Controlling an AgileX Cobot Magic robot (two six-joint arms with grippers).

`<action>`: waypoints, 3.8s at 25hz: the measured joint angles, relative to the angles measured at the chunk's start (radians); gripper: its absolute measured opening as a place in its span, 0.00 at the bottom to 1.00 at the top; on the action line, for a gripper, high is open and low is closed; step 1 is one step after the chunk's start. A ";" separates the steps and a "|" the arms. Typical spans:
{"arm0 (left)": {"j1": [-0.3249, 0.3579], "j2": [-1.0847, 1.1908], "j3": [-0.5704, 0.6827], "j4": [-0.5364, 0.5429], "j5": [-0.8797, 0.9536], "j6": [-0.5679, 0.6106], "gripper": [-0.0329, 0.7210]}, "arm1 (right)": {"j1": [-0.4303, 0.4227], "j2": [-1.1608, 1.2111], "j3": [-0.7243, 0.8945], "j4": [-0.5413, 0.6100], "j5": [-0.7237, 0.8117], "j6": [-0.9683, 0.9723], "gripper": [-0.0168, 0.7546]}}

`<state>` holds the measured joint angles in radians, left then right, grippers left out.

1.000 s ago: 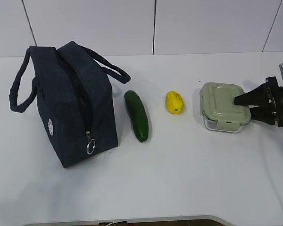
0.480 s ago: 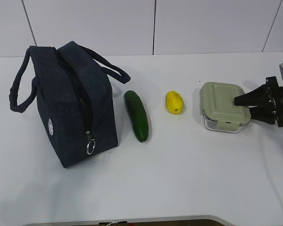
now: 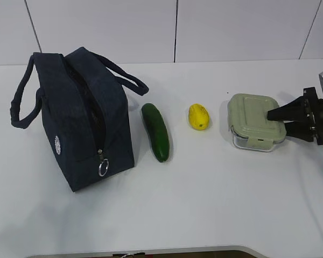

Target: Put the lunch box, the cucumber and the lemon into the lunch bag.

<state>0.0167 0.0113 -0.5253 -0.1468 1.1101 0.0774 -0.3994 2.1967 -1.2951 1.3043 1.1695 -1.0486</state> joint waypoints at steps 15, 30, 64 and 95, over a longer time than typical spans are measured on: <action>0.000 0.248 -0.161 0.010 -0.050 0.000 0.49 | 0.000 -0.014 -0.022 -0.010 -0.028 0.024 0.51; 0.000 0.636 -0.207 -0.285 -0.292 0.051 0.48 | 0.000 -0.163 -0.050 -0.017 -0.028 0.119 0.51; -0.180 1.452 -0.506 -0.724 -0.314 0.236 0.62 | 0.337 -0.192 -0.377 -0.039 0.017 0.308 0.51; -0.180 1.516 -0.508 -0.735 -0.386 0.252 0.14 | 0.524 -0.192 -0.541 -0.039 0.027 0.341 0.51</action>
<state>-0.1629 1.5275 -1.0332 -0.8820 0.7245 0.3293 0.1242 2.0042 -1.8364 1.2651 1.1969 -0.7073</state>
